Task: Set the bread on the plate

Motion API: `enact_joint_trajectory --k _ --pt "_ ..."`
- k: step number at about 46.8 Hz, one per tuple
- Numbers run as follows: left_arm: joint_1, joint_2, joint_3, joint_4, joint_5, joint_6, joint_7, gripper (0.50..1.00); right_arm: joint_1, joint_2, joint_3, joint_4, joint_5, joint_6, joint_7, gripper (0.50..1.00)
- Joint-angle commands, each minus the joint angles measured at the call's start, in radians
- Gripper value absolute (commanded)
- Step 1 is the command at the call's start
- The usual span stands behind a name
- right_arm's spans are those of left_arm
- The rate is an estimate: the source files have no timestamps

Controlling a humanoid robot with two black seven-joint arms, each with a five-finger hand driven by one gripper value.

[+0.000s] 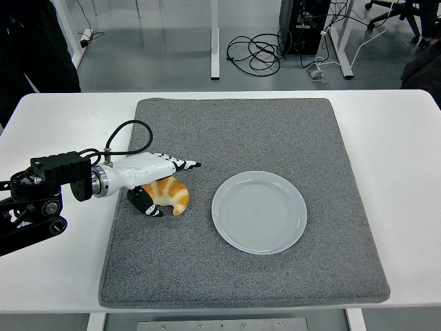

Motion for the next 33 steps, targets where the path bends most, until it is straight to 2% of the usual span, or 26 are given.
enact_joint_trajectory --k 1,22,33 --pt "0.000 -0.009 0.001 0.008 0.002 0.004 -0.021 0.960 0.000 0.000 0.000 0.000 0.000 0.000 0.000 1.000" --pt "0.014 -0.029 0.001 0.048 0.029 0.020 -0.024 0.916 0.000 0.000 0.000 0.000 0.000 0.000 0.000 1.000" --pt "0.018 -0.041 0.001 0.060 0.029 0.029 -0.024 0.915 0.000 0.000 0.000 0.000 0.000 0.000 0.000 1.000"
